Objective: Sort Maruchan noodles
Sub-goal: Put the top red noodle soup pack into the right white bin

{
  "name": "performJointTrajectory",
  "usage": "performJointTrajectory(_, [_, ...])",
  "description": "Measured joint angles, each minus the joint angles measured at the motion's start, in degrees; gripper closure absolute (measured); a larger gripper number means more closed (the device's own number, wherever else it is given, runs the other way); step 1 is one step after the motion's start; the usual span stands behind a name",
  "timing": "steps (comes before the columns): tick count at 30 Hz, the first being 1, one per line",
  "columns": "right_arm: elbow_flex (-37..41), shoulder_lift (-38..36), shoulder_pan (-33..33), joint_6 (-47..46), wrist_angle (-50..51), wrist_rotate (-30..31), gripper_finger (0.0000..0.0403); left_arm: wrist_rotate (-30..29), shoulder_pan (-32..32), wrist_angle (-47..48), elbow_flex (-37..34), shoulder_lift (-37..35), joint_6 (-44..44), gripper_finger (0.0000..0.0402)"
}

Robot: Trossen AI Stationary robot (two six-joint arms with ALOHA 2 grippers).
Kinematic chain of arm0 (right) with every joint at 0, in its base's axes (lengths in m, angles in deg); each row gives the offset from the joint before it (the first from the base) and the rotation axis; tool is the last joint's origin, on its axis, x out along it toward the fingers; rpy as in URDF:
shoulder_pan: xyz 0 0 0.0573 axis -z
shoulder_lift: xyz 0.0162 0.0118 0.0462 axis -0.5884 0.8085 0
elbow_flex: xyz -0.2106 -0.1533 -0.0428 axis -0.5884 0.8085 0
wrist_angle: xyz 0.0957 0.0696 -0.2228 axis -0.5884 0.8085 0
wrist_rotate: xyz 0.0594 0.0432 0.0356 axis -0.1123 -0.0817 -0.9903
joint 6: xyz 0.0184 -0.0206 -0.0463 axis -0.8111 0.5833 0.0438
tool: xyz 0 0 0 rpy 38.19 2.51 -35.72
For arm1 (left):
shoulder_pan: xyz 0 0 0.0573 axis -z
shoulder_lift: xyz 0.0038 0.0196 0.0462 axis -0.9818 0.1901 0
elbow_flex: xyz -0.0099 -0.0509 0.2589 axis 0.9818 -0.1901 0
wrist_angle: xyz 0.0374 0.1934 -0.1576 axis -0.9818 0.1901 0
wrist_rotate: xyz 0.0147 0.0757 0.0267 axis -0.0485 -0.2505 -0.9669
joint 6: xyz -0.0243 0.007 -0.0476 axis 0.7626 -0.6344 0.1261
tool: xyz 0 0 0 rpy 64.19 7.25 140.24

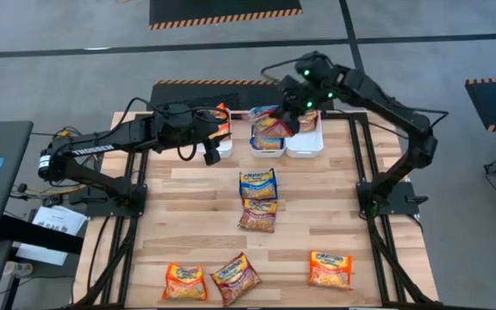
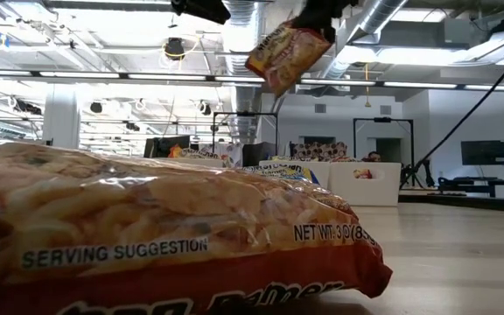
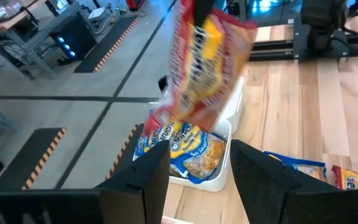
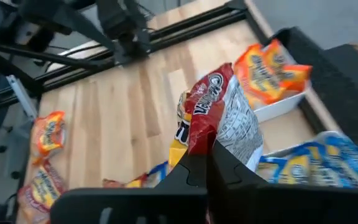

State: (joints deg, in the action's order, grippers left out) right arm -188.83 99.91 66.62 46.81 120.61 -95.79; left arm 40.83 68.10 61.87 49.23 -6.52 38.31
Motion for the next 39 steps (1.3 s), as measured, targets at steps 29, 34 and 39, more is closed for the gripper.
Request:
performJointTrajectory(29, [17.6, -2.2, 37.5, 21.9, 2.0, -30.1, 0.0398, -2.8, -2.9, 0.3, -0.1, 0.0, 5.6, 0.0242])
performJointTrajectory(34, [23.6, -2.3, 37.3, 21.0, -2.2, -30.6, 0.0398, -2.8, -4.5, 0.3, -0.1, 0.0, 2.8, 0.0242])
performJointTrajectory(39, [30.1, -2.3, 37.3, 18.6, -7.1, -30.1, 0.0397, -2.8, -6.3, 0.3, -0.1, 0.0, 0.2, 0.0242])
